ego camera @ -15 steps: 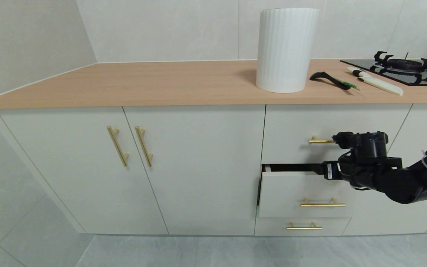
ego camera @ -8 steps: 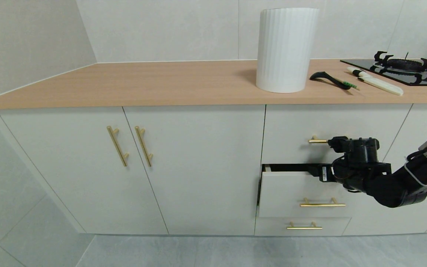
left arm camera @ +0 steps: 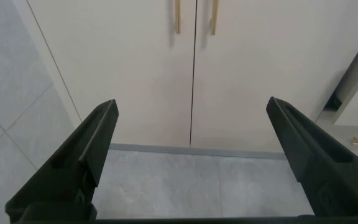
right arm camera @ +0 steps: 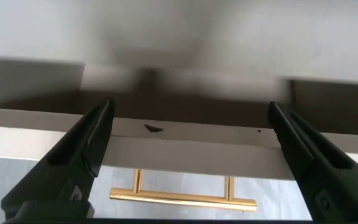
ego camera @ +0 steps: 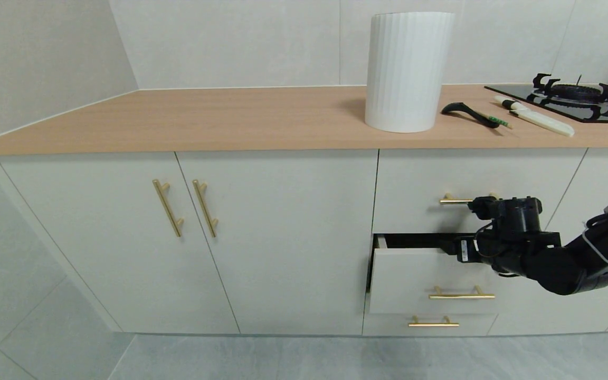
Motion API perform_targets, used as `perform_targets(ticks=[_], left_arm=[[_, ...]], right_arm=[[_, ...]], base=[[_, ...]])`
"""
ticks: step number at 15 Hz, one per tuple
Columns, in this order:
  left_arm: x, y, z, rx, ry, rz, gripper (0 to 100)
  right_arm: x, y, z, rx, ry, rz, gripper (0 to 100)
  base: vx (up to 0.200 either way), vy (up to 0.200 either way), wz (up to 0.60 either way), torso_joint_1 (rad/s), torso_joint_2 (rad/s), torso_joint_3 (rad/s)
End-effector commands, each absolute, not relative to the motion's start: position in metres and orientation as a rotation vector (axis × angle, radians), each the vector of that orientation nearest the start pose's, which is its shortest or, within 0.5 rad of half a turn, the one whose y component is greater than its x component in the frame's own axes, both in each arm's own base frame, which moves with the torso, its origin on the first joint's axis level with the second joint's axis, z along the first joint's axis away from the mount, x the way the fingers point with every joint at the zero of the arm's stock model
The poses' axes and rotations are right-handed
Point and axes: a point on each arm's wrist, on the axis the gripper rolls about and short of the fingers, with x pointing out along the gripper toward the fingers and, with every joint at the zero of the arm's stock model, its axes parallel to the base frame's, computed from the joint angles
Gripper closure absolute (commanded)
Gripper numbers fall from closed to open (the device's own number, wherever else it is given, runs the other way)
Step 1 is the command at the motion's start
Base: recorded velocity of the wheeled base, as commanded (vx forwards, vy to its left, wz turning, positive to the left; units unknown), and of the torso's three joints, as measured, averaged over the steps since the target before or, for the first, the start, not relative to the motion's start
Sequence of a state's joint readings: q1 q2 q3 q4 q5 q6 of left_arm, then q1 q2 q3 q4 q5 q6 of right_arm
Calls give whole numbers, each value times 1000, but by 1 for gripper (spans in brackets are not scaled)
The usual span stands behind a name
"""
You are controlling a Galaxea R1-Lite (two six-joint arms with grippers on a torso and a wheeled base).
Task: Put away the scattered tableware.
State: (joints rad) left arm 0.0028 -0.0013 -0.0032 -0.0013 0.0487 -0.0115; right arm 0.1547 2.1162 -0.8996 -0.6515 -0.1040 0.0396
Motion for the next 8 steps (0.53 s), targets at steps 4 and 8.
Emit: perform_targets(ticks=[4, 8], left_arm=[[-23, 1, 76, -12, -5, 52, 0], [-23, 1, 76, -12, -5, 52, 0]], right_arm=[[347, 50, 93, -62, 658, 52, 0], [328, 48, 108, -102, 782, 98, 0]], base=[[0, 0, 0, 0, 0, 0], [0, 0, 0, 0, 0, 0]])
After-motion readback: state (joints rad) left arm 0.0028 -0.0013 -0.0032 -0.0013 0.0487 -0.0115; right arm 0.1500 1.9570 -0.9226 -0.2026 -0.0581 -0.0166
